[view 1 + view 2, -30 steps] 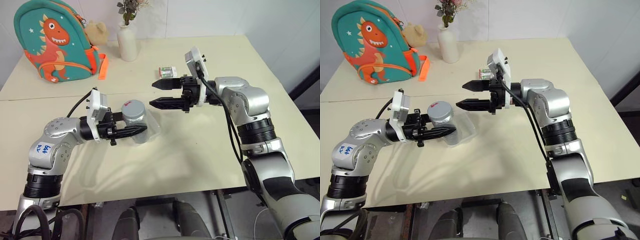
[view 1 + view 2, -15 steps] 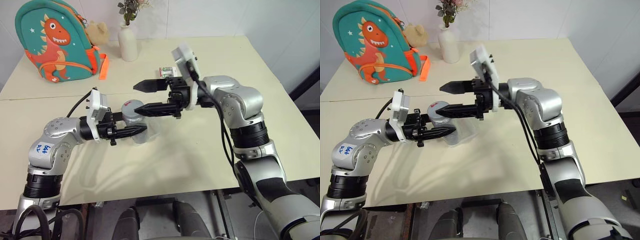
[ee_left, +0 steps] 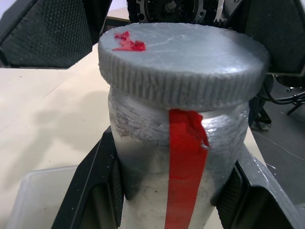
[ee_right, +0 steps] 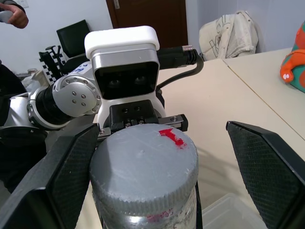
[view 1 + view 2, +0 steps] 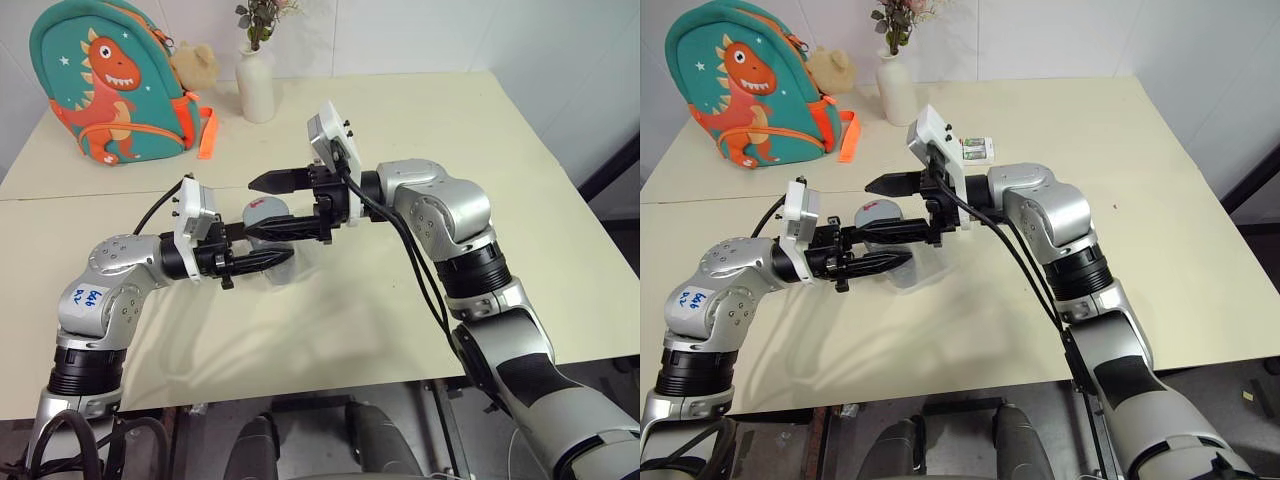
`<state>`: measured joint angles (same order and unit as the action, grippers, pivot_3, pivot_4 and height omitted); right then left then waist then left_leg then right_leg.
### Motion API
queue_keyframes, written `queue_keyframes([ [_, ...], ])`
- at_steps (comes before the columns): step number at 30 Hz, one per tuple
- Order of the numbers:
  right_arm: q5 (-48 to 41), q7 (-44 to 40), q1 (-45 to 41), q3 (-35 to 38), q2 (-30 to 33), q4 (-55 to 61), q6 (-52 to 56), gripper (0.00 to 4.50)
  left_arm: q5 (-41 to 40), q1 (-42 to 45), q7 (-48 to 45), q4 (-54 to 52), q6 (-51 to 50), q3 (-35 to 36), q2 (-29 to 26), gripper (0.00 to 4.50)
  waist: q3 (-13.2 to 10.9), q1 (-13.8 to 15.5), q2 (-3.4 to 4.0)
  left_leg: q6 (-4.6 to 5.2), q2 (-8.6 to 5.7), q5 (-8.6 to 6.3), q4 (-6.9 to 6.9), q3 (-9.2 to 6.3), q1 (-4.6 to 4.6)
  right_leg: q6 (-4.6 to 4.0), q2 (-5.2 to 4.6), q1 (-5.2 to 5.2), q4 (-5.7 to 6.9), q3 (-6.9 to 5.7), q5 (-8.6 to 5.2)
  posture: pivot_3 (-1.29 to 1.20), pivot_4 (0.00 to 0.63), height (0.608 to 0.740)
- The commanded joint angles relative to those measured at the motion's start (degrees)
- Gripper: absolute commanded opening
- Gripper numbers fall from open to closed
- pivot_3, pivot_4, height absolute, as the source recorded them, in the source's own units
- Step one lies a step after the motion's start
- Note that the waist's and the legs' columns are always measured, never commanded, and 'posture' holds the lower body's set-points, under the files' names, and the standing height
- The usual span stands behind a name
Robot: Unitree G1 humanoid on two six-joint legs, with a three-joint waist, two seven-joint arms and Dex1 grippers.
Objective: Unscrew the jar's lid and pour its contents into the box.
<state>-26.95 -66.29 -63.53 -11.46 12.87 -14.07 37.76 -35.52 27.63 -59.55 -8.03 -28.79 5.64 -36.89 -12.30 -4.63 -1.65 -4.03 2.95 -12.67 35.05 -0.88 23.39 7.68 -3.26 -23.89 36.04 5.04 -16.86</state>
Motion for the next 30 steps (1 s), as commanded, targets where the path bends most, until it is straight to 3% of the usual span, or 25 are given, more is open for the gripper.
queue_keyframes([
  [1,0.48,0.51,-1.79,1.75,0.68,-0.48,-1.47,4.46,-0.63,1.1,-0.95,-1.58,1.05,0.11,0.14,1.98,0.0,-0.02,0.0,0.0,0.0,0.0,0.0,0.0,0.0,0.0,0.0,0.0,0.0,0.0,0.0,0.0,0.15,0.74],
  [14,-1.3,-5.35,-1.35,4.16,6.73,-2.27,-1.39,4.46,-0.48,1.35,-1.14,-1.09,1.28,0.33,0.07,1.98,0.0,-0.1,0.0,0.0,0.0,0.0,0.0,0.01,-0.01,0.0,0.0,0.0,-0.01,0.0,0.0,0.0,0.15,0.74],
  [24,-7.24,-10.63,-1.4,6.06,7.09,0.27,3.03,4.46,-0.38,1.25,-1.18,-1.16,1.23,0.41,-0.08,1.98,0.0,-0.01,0.0,0.0,0.0,0.0,0.0,0.01,0.0,0.0,0.0,0.0,-0.02,0.0,0.0,0.0,0.15,0.74],
  [30,-6.1,-8.43,-1.32,3.8,5.09,2.19,3.93,4.46,-0.38,0.91,-1.31,-1.42,1.15,0.5,-0.18,1.98,0.0,-0.1,0.0,0.0,0.0,0.0,0.01,0.01,-0.01,0.0,0.0,0.0,0.01,0.0,0.0,0.0,0.15,0.74],
])
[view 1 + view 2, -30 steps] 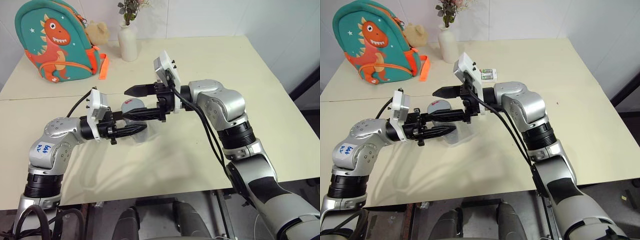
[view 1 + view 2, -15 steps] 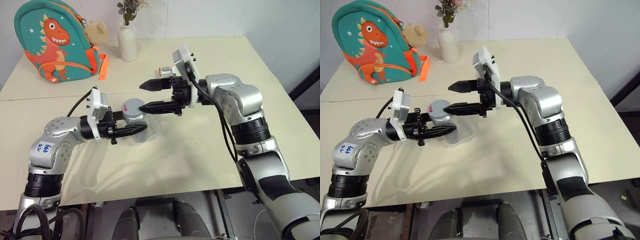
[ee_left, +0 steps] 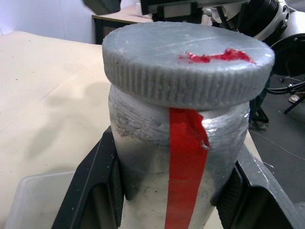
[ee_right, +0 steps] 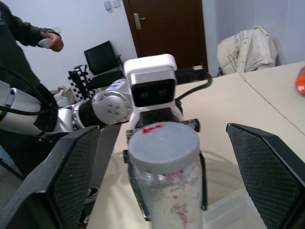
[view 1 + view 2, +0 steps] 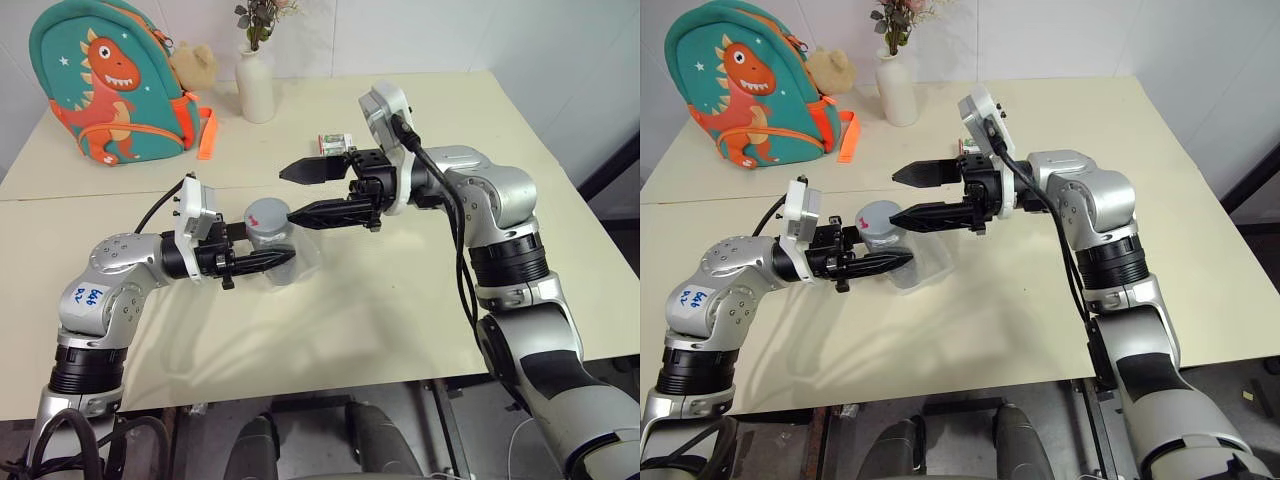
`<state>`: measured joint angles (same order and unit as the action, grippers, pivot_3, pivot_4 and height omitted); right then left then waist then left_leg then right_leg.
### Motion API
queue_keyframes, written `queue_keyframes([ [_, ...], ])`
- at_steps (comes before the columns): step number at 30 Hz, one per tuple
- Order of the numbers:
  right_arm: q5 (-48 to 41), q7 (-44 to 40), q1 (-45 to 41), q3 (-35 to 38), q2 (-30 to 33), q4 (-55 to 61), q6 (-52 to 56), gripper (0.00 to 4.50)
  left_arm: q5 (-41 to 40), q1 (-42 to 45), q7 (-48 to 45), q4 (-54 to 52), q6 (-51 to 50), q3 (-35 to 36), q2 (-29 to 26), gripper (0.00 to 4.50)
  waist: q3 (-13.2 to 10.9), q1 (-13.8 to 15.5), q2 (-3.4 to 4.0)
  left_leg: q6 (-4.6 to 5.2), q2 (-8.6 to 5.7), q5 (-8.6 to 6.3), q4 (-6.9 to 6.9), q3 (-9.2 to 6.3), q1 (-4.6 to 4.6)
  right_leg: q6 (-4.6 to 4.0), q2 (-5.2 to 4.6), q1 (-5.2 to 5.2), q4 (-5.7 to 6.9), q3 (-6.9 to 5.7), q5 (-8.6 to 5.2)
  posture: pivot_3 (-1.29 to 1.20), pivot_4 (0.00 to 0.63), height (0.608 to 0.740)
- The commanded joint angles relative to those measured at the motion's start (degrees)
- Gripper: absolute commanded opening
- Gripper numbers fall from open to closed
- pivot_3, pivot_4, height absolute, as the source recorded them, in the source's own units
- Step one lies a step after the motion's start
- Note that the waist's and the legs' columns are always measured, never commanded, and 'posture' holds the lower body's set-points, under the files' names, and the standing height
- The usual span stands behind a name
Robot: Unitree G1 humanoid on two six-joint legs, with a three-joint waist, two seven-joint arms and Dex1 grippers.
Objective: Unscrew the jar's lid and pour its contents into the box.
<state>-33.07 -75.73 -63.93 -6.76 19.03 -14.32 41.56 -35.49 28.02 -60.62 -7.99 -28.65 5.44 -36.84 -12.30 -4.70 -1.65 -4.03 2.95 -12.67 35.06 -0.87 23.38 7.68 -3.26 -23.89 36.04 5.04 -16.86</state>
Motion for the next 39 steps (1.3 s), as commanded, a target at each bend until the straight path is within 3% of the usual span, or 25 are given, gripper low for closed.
queue_keyframes([
  [1,0.53,1.46,-0.92,-1.45,-1.47,2.52,0.01,4.46,-0.43,0.52,-0.21,-1.52,0.97,0.68,-0.19,1.98,0.0,-0.05,0.0,0.0,0.0,0.0,0.0,0.0,0.0,0.0,0.0,0.0,0.01,0.0,0.0,0.0,0.15,0.74],
  [17,3.59,4.64,-0.83,-3.83,-4.71,1.68,-0.79,4.46,-0.65,0.34,0.02,-2.12,0.55,0.64,-0.15,1.98,0.0,0.07,0.0,0.0,0.0,0.0,0.0,0.0,0.01,0.0,0.0,0.0,0.0,0.0,0.0,0.0,0.15,0.74],
  [20,3.51,4.31,-0.48,-3.91,-4.58,2.0,-0.81,3.88,-0.65,0.35,0.08,-2.15,0.52,0.6,-0.12,1.98,0.0,0.05,0.0,0.0,0.0,0.0,-0.01,0.0,0.01,0.0,0.0,0.0,0.0,0.0,0.0,0.0,0.15,0.74],
  [24,3.44,3.79,-0.11,-3.79,-4.49,2.46,-1.19,2.6,-0.68,0.52,0.22,-2.02,0.52,0.57,-0.05,1.98,0.0,0.06,0.0,0.0,0.0,0.0,0.0,0.0,0.01,0.0,0.0,0.0,0.0,-0.01,0.0,0.0,0.15,0.74],
  [25,3.42,3.85,-0.1,-3.64,-4.53,2.49,-1.26,2.6,-0.7,0.54,0.28,-2.02,0.51,0.56,-0.04,1.98,0.0,0.06,0.0,0.0,0.0,0.0,0.0,0.0,0.01,0.0,0.0,0.0,0.0,0.0,0.0,0.0,0.15,0.74],
  [29,0.45,4.26,-0.78,-0.75,-5.11,2.96,0.24,2.6,-0.79,0.38,0.34,-2.14,0.48,0.68,-0.13,1.98,0.0,0.05,0.0,0.0,0.0,0.0,0.0,0.0,0.01,0.0,0.0,0.0,0.0,0.0,0.0,0.0,0.15,0.74],
  [36,-14.64,10.63,-3.39,12.69,-6.69,3.76,11.46,2.6,-1.19,-0.45,0.45,-2.57,0.35,1.23,-0.63,1.98,0.0,0.16,0.0,0.0,0.0,0.0,-0.01,-0.02,0.02,0.0,-0.01,0.0,0.0,-0.01,0.0,0.0,0.15,0.74],
  [39,-13.03,13.94,-1.63,15.58,-3.12,3.3,9.52,2.6,-1.4,-1.09,0.38,-3.05,-0.02,1.61,-1.12,1.98,0.01,0.21,-0.01,0.0,0.0,0.0,-0.01,-0.03,0.01,0.0,-0.01,0.01,-0.01,-0.02,0.0,0.0,0.15,0.74],
])
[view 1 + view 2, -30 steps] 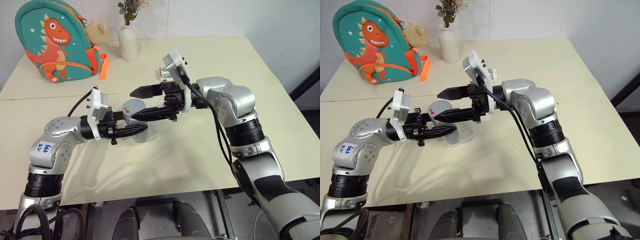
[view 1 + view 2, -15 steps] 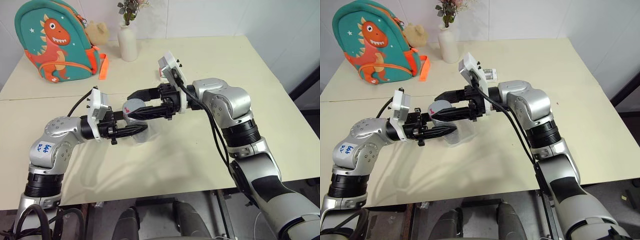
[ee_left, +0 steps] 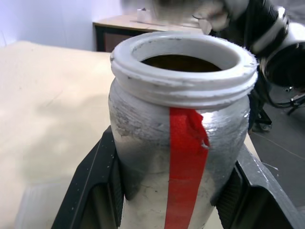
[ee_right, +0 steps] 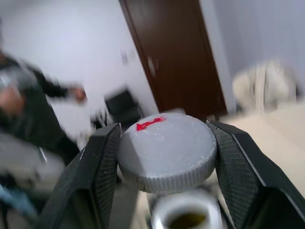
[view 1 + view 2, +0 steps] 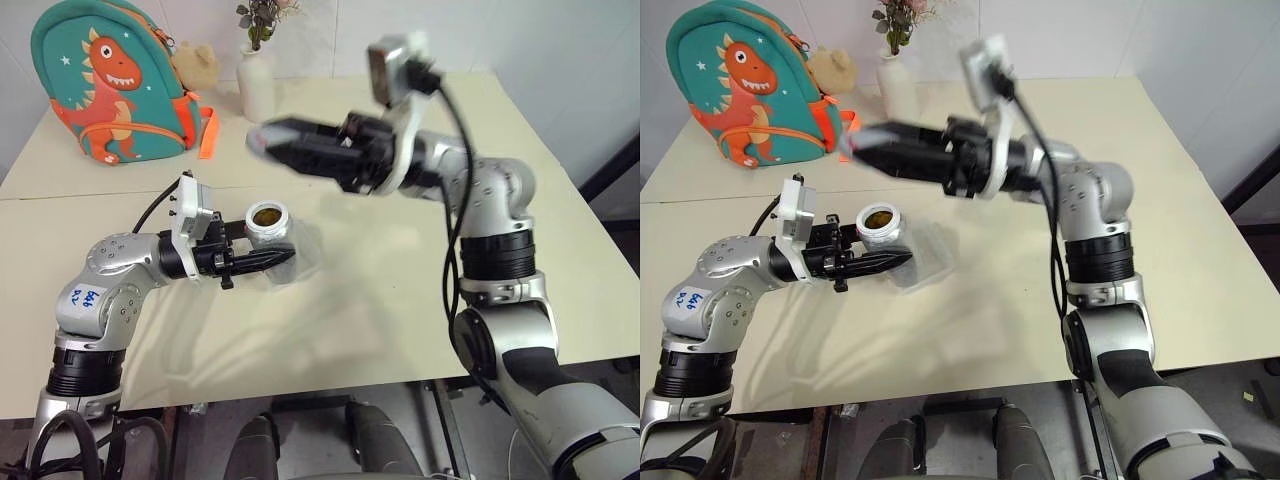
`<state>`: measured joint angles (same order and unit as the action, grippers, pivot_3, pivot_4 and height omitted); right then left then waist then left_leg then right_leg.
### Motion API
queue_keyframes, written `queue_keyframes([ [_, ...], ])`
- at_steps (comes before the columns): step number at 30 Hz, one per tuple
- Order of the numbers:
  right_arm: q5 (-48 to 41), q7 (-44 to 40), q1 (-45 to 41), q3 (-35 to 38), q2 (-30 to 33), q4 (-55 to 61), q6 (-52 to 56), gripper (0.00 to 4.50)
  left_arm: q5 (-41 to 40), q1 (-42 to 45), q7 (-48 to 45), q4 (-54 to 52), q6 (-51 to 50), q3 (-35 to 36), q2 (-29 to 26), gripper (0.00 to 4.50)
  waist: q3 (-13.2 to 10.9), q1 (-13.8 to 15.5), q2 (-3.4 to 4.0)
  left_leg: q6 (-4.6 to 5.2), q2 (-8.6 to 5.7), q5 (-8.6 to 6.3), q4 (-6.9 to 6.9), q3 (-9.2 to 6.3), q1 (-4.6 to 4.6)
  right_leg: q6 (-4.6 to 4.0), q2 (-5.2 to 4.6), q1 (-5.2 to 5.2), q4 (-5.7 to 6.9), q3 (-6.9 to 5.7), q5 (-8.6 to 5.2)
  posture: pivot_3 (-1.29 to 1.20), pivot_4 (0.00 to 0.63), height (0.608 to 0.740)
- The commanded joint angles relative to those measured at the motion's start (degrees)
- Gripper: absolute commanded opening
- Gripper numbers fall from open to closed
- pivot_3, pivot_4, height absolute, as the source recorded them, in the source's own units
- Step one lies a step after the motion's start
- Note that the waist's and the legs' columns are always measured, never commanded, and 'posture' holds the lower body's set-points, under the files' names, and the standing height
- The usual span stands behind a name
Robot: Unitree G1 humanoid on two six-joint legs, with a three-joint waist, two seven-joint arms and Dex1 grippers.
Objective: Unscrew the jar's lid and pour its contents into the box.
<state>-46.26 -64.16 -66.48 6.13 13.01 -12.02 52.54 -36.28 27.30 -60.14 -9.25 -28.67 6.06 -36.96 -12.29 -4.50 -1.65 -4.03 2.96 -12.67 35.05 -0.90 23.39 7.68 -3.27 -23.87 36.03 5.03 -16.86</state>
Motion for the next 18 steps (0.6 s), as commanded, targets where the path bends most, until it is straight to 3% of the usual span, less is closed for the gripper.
queue_keyframes([
  [1,1.7,2.91,1.87,2.54,4.14,0.75,-2.84,2.6,-0.79,-0.45,-0.01,-1.89,-0.23,1.22,-1.08,1.98,0.0,0.03,0.0,0.0,0.0,0.0,0.0,0.01,0.0,0.0,0.0,0.0,-0.01,0.0,0.0,0.0,0.15,0.74],
  [3,5.0,5.13,4.6,2.39,6.24,-0.11,-6.19,2.6,-1.14,-0.63,0.07,-2.03,-0.59,1.78,-1.43,1.98,0.0,0.04,0.0,0.0,-0.01,0.0,0.01,0.02,0.0,0.0,0.0,0.01,-0.04,0.01,0.0,0.0,0.15,0.74],
  [8,20.44,1.49,17.33,-5.33,13.0,-4.56,-26.71,2.6,-1.58,-0.25,-0.12,-1.5,-1.13,2.75,-2.29,1.98,0.01,0.14,-0.01,0.03,-0.02,-0.02,-0.01,0.05,0.03,0.02,0.0,0.01,-0.12,0.03,-0.01,0.0,0.15,0.74],
  [18,27.2,6.72,24.13,-2.36,9.25,-23.36,-48.89,2.6,-1.33,1.87,-0.14,-0.56,-1.47,2.32,-2.21,1.98,-0.01,-0.45,0.01,0.01,-0.02,0.0,0.01,0.17,-0.11,0.07,0.03,0.03,0.03,0.19,0.0,0.0,0.15,0.74],
])
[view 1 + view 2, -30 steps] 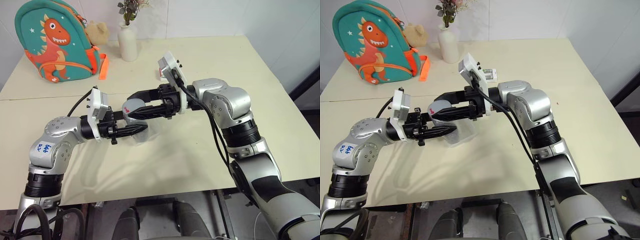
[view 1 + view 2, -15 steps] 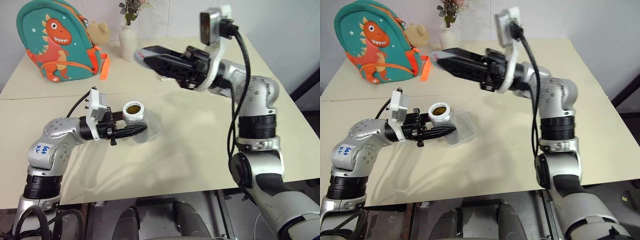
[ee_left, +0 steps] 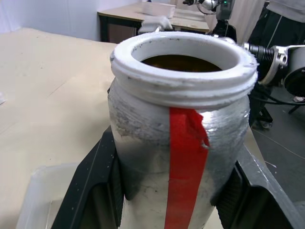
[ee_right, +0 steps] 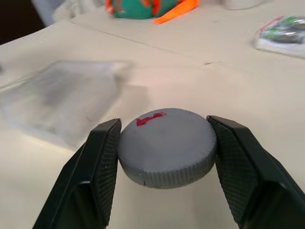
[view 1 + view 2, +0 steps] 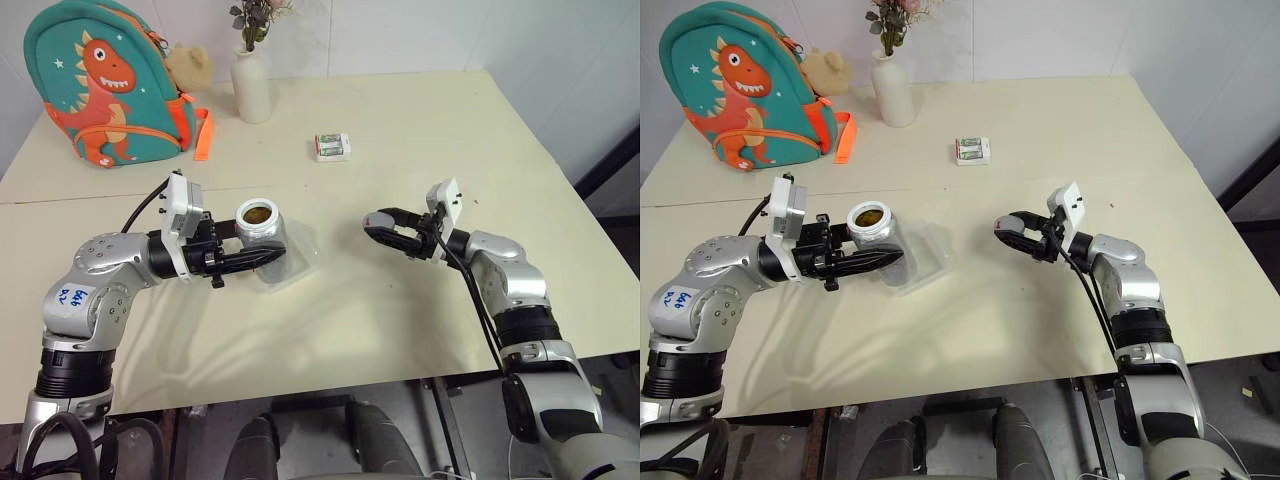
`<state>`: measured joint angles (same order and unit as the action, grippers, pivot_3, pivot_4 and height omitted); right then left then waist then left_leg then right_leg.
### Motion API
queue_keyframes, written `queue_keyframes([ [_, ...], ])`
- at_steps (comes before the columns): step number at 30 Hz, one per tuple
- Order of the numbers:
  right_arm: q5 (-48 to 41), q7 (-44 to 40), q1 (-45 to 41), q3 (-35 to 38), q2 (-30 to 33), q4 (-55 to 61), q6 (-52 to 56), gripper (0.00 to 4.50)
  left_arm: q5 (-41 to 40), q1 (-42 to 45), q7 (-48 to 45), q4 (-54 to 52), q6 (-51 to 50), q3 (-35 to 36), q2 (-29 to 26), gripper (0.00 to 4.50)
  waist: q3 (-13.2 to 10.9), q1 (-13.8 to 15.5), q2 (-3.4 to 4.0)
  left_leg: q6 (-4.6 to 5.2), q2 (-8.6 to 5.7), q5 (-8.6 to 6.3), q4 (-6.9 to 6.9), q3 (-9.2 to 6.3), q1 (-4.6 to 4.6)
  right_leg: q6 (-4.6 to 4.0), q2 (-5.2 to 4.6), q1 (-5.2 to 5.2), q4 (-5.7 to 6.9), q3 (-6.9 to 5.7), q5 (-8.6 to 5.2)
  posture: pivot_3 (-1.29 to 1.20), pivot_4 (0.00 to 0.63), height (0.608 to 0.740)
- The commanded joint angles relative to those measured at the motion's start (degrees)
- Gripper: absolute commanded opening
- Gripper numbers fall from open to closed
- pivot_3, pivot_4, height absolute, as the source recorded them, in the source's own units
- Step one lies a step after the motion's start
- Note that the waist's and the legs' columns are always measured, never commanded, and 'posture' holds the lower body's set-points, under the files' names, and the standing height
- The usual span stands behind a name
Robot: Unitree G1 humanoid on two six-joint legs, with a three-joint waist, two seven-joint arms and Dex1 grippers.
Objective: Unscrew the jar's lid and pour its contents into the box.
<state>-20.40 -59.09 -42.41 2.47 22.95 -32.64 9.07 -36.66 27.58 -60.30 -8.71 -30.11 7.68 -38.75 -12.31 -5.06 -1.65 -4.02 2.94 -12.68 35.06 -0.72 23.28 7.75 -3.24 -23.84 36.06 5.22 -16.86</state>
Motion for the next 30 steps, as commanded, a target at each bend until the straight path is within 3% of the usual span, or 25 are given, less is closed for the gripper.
queue_keyframes([
  [1,2.01,2.22,0.11,1.31,-0.97,-4.11,-6.75,2.6,-0.87,1.83,0.29,-1.03,-0.01,0.76,-0.32,1.98,0.0,0.18,0.0,-0.01,0.0,0.01,0.01,0.0,0.0,0.03,0.0,0.03,-0.01,0.01,0.02,0.0,0.15,0.74],
  [9,6.03,3.72,-0.16,0.87,-1.53,-12.47,-14.58,2.6,-1.27,2.6,0.04,-0.78,-0.8,1.17,-0.7,1.98,0.0,0.16,0.0,-0.02,-0.03,0.01,0.04,-0.01,-0.01,0.09,-0.01,0.11,-0.09,0.04,0.05,0.0,0.15,0.74],
  [15,4.93,-0.93,-0.97,0.84,-0.59,-10.59,-12.17,4.47,-0.99,2.3,-0.5,-0.93,-0.53,2.16,-1.96,1.98,0.0,0.19,0.0,-0.04,-0.03,0.02,0.05,-0.02,-0.07,0.09,0.0,0.14,-0.05,0.05,0.05,0.0,0.15,0.74],
  [24,-1.1,-13.59,0.36,-2.01,7.01,16.32,3.01,4.47,0.41,-1.61,-1.08,-1.66,0.5,8.34,-9.95,1.98,-0.02,0.39,0.02,-0.04,-0.02,0.02,0.01,-0.03,-0.05,0.09,0.0,0.13,-0.08,0.03,0.05,0.0,0.15,0.74],
  [30,-4.44,-16.85,-1.8,-3.52,12.13,28.31,11.31,4.47,3.81,-1.7,2.31,0.2,-2.12,10.43,-17.5,1.98,-0.02,0.41,0.02,-0.04,-0.02,0.01,0.03,-0.04,-0.07,0.06,-0.01,0.14,-0.09,0.01,0.03,0.0,0.15,0.74],
])
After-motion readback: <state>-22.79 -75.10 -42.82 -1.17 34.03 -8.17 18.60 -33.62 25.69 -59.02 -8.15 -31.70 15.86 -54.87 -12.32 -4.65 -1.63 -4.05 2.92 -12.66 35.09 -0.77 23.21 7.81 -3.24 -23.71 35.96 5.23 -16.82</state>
